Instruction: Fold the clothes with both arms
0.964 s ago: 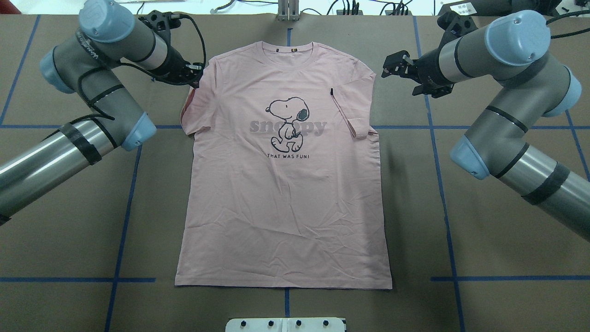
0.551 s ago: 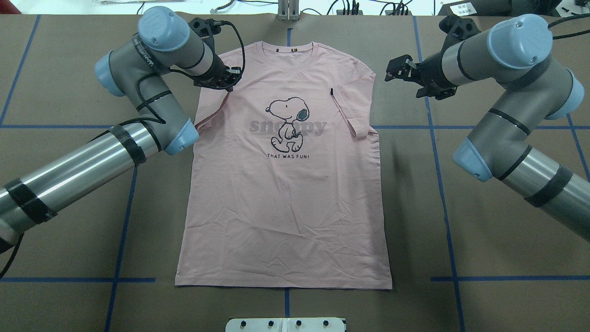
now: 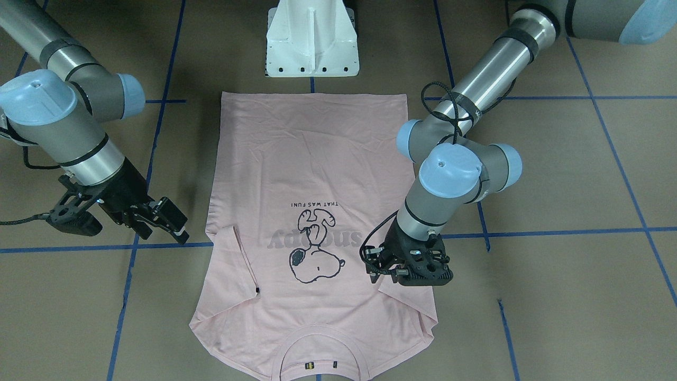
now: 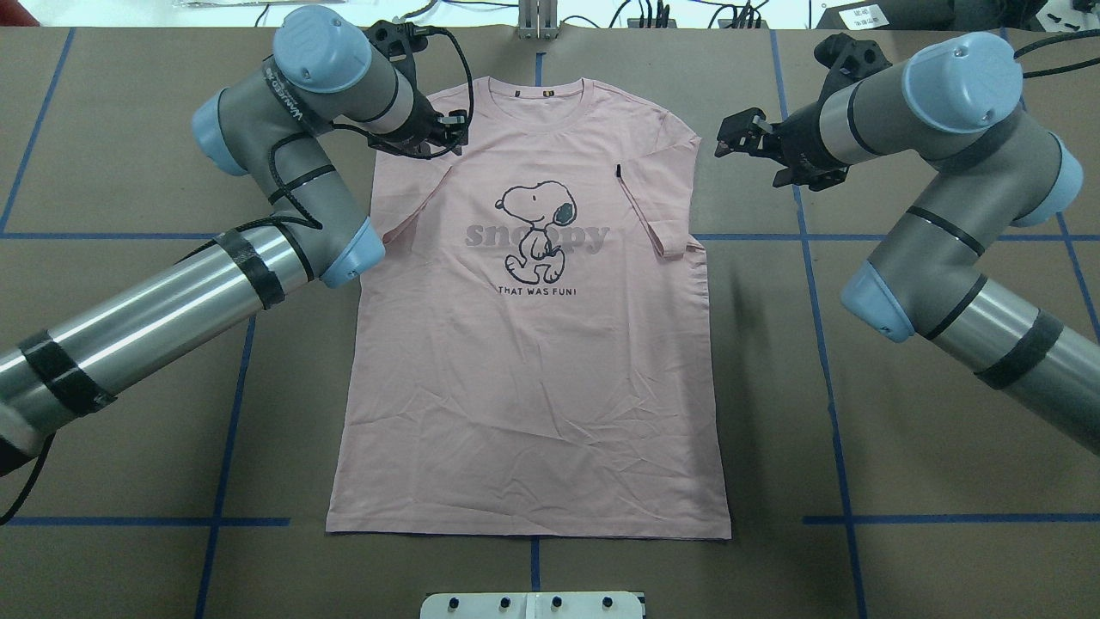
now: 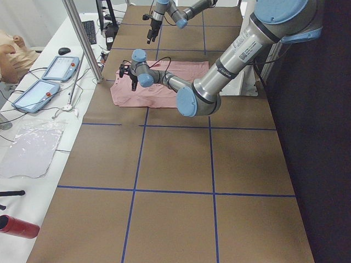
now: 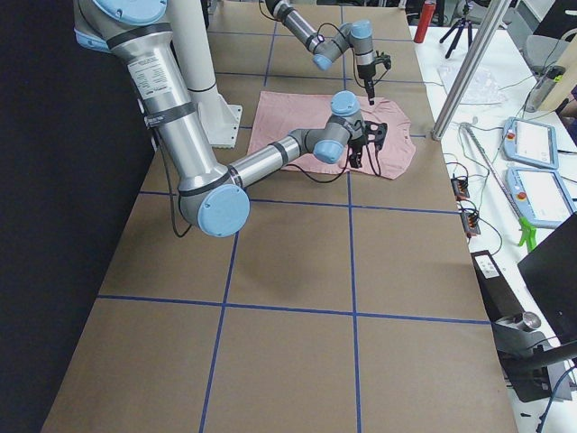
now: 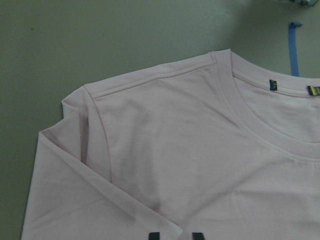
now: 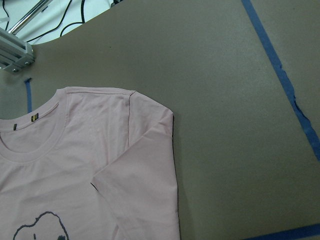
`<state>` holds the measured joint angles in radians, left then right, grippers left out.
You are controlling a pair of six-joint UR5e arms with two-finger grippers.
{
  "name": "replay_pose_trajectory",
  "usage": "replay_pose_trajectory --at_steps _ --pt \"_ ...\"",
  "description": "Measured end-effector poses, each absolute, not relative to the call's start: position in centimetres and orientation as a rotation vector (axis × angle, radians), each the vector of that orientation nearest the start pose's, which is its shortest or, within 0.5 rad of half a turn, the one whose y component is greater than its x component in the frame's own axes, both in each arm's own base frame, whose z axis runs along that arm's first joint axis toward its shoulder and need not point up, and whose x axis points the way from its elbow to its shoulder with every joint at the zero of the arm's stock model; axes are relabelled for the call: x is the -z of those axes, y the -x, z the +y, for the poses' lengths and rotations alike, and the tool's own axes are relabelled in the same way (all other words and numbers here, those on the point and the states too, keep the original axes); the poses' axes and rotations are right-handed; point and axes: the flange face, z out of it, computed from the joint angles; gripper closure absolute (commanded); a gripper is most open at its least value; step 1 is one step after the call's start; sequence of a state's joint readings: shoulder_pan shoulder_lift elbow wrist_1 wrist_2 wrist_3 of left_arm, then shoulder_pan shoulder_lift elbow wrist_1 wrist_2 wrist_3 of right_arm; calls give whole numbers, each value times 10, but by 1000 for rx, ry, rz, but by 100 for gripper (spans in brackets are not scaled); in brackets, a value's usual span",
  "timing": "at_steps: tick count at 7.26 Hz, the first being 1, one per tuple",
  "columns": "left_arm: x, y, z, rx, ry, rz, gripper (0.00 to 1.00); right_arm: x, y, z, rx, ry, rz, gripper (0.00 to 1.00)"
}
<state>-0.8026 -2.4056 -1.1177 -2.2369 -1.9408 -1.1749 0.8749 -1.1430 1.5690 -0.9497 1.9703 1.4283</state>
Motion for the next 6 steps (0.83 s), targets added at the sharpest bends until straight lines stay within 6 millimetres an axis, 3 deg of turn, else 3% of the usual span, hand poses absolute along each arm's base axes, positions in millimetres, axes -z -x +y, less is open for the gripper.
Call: replay_pose_trajectory --at_steps 1,2,3,4,5,6 --pt "-261 -469 -621 166 -307 1097 17 -340 368 -553 -464 -182 -1097 0" --pt "-265 -440 -587 152 -302 1148 17 -333 393 -516 -506 -167 -1113 0" --pt "-268 -413 -557 138 -307 1184 17 -331 419 -450 -565 -141 -1118 0" --pt "-269 -398 -541 131 -311 1200 17 -336 436 -374 -612 -105 -1088 1" --pt "-271 -393 -535 128 -311 1203 17 -343 453 -303 -653 -89 -1033 4" --pt "-272 -392 -533 128 -310 1203 17 -349 471 -248 -683 -91 -984 7"
